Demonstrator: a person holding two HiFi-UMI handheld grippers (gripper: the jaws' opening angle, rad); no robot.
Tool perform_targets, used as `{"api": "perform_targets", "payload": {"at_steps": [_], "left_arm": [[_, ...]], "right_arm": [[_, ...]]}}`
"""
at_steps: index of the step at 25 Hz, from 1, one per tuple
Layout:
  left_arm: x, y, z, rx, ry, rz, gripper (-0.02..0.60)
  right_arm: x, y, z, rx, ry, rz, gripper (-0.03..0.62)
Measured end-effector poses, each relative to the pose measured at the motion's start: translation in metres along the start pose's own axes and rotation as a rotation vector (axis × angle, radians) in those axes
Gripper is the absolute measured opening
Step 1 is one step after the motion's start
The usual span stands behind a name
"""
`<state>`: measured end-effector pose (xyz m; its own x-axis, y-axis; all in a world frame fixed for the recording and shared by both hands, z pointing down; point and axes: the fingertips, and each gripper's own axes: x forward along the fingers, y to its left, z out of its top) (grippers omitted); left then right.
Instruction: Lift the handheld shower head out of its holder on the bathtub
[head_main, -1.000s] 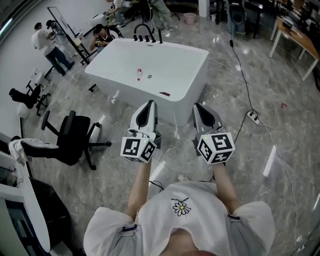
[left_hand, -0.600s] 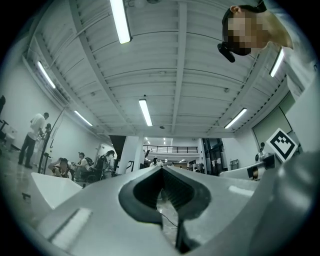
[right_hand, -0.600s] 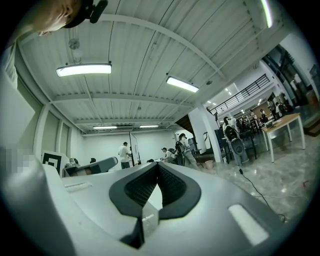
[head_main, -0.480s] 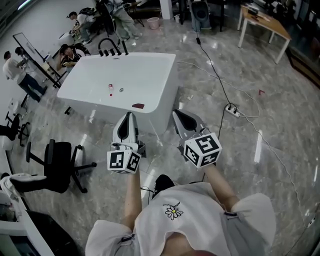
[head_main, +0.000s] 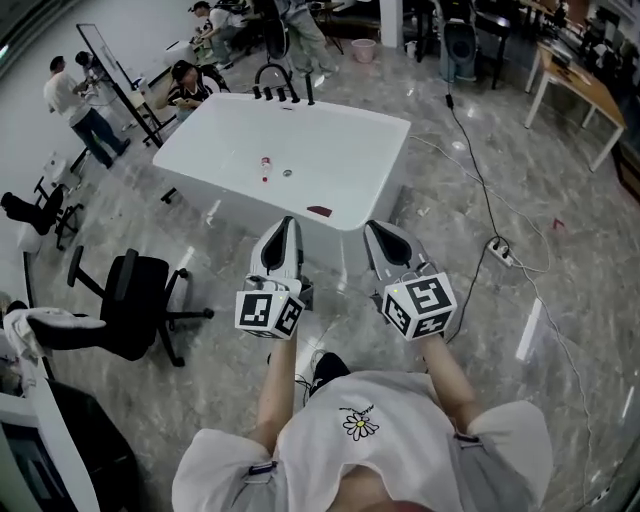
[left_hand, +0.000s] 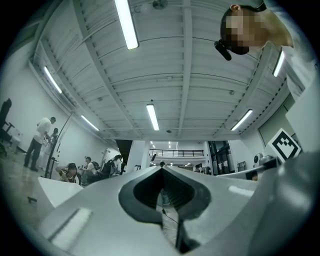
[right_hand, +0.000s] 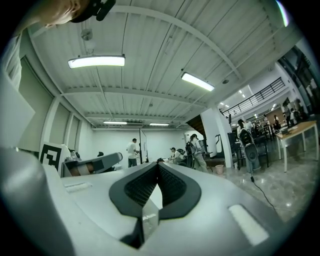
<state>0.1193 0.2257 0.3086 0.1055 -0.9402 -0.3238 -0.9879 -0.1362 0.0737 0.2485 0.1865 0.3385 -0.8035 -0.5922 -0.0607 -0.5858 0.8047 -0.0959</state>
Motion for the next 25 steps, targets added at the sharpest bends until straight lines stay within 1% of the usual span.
{"api": "perform_targets", "payload": {"at_steps": [4,9,13,18,21,25], "left_arm": [[0.004,0.059,0.004,-0.007,0.016,0.004,0.0],[0.013,0.126,0.026,0.012,0.004,-0.016,0.0],[0.013,0.181,0.039,0.013,-0.005,-0.016,0.0],[0.009,0.236,0.029,-0.021,0.021,-0.004,0.0],[0.019,0.254,0.021,-0.053,0.025,-0.003,0.0],[0.044,0.273,0.001,-0.068,0.045,-0.005,0.0]], "right_arm": [[0.055,0.025,-0.004,0.024,-0.014,-0.003,0.021],[0.118,0.048,0.0,0.037,-0.031,-0.038,0.021],[0.163,0.064,0.001,0.043,-0.044,-0.062,0.021],[0.2,0.082,-0.014,0.047,-0.021,-0.09,0.021],[0.219,0.079,-0.024,0.049,0.01,-0.1,0.021],[0.252,0.067,-0.031,0.042,0.024,-0.095,0.021]]}}
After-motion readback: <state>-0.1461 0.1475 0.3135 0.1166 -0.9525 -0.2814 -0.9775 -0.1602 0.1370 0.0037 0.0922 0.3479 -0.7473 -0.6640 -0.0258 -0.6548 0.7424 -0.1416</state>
